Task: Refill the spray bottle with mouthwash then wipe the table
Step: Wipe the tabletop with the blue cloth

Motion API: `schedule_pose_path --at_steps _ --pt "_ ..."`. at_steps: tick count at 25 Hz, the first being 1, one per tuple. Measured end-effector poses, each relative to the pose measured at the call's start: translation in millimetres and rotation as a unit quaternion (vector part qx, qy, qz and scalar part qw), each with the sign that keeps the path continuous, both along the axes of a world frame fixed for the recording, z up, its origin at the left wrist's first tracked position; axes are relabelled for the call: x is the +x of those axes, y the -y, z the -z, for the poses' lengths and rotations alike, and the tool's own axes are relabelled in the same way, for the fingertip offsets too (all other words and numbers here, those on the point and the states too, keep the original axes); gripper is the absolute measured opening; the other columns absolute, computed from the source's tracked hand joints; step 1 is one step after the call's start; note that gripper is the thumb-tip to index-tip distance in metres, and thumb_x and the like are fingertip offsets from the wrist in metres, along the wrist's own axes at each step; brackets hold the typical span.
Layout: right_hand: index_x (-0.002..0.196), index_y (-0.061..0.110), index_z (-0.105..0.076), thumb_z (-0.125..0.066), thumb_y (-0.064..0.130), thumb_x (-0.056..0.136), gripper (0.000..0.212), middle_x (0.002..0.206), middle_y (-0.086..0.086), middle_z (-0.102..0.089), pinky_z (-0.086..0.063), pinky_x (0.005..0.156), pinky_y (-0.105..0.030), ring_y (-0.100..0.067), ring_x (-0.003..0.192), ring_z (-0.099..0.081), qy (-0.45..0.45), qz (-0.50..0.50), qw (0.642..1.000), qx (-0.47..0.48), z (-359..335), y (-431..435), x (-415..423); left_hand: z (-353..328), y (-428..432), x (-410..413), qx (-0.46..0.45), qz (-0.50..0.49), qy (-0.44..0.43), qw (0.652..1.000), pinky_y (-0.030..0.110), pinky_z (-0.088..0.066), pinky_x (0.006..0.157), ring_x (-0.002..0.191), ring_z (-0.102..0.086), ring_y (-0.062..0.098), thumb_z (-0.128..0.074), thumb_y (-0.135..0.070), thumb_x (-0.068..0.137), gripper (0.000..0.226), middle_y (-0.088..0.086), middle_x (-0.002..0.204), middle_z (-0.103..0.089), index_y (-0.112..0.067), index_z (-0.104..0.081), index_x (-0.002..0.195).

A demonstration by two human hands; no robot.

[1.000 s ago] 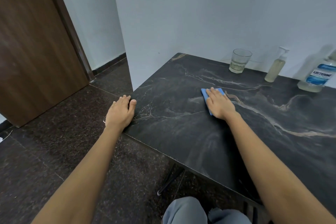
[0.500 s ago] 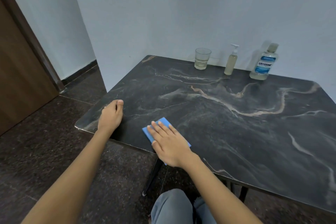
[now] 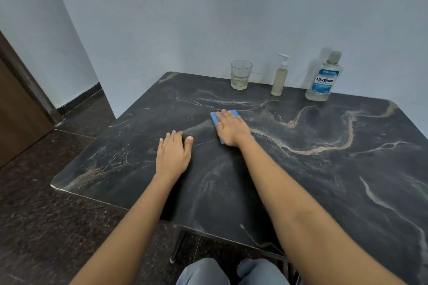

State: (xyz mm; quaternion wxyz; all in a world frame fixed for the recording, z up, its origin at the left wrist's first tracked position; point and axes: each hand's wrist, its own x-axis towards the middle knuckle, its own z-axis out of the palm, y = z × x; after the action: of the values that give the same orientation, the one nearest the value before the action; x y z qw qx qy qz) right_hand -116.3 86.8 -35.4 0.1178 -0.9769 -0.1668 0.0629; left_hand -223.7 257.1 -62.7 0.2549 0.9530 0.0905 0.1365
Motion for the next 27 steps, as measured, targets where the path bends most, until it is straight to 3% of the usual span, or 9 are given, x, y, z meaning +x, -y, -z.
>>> schedule_pose_path --at_steps 6,13,17,19,22,24,27 --pt "0.153 0.015 -0.013 -0.017 0.03 0.101 0.054 0.162 -0.004 -0.006 -0.004 0.121 -0.039 -0.018 0.149 -0.006 0.002 0.104 0.995 -0.003 -4.8 111.2 8.7 7.3 -1.8 1.7 0.034 0.001 0.025 0.999 0.043 -0.018 0.117 0.139 -0.033 0.027 -0.028 -0.04 0.101 0.049 0.014 0.137 -0.051 -0.008 -0.053 0.127" --pt "0.153 0.017 -0.008 -0.015 0.031 0.102 0.054 0.162 -0.001 -0.002 0.001 0.121 -0.037 -0.015 0.149 0.0 0.011 0.167 0.986 -0.001 2.6 152.6 -104.7 -1.5 1.6 -4.0 -0.011 0.002 0.046 0.999 0.043 -0.022 0.115 0.132 -0.041 0.03 -0.031 -0.037 0.101 0.044 0.013 0.126 -0.059 -0.007 -0.059 0.116" --pt "0.153 0.022 -0.003 -0.015 0.035 0.103 0.053 0.161 0.005 0.003 0.005 0.12 -0.033 -0.009 0.148 0.006 0.017 0.088 0.995 -0.033 6.2 126.2 -176.0 -13.7 -1.6 -15.1 -0.136 0.013 0.057 0.989 0.041 -0.032 0.109 0.111 -0.055 0.029 -0.032 -0.036 0.102 0.04 0.006 0.1 -0.066 -0.009 -0.061 0.107" --pt "0.153 0.024 0.0 -0.015 0.036 0.103 0.054 0.161 0.007 0.007 0.007 0.119 -0.031 -0.008 0.147 0.01 0.019 0.035 0.998 -0.042 5.3 104.5 -199.2 -18.2 -11.6 -19.5 -0.212 0.014 0.048 0.976 0.034 -0.042 0.085 0.09 -0.059 0.021 -0.033 -0.04 0.101 0.038 -0.003 0.084 -0.063 -0.014 -0.061 0.102" --pt "0.153 0.025 0.003 -0.017 0.035 0.103 0.055 0.16 0.007 0.009 0.008 0.119 -0.032 -0.009 0.147 0.012 0.018 -0.06 0.997 -0.051 -1.2 63.7 -215.3 -16.9 -45.1 -29.2 -0.186 -0.001 0.056 0.981 0.03 -0.037 0.068 0.076 -0.056 0.015 -0.033 -0.047 0.1 0.039 -0.007 0.076 -0.058 -0.018 -0.059 0.099" --pt "0.153 0.026 0.003 -0.018 0.034 0.103 0.055 0.161 0.006 0.008 0.007 0.12 -0.033 -0.011 0.148 0.011 0.023 -0.137 0.989 -0.049 -3.4 27.3 -218.2 -10.6 -76.2 -37.2 -0.149 -0.022 0.071 0.986 0.032 -0.037 0.068 0.076 -0.056 0.019 -0.033 -0.047 0.1 0.04 -0.004 0.077 -0.058 -0.017 -0.059 0.099" --pt "0.154 0.026 -0.003 -0.02 0.033 0.103 0.054 0.161 0.005 0.004 0.006 0.12 -0.034 -0.012 0.148 0.006 0.035 -0.229 0.972 -0.036 -1.0 -36.0 -210.3 -7.9 -115.3 -43.2 -0.164 -0.074 0.086 0.98 0.031 -0.035 0.073 0.08 -0.054 0.019 -0.033 -0.043 0.1 0.039 -0.002 0.08 -0.058 -0.013 -0.058 0.096"
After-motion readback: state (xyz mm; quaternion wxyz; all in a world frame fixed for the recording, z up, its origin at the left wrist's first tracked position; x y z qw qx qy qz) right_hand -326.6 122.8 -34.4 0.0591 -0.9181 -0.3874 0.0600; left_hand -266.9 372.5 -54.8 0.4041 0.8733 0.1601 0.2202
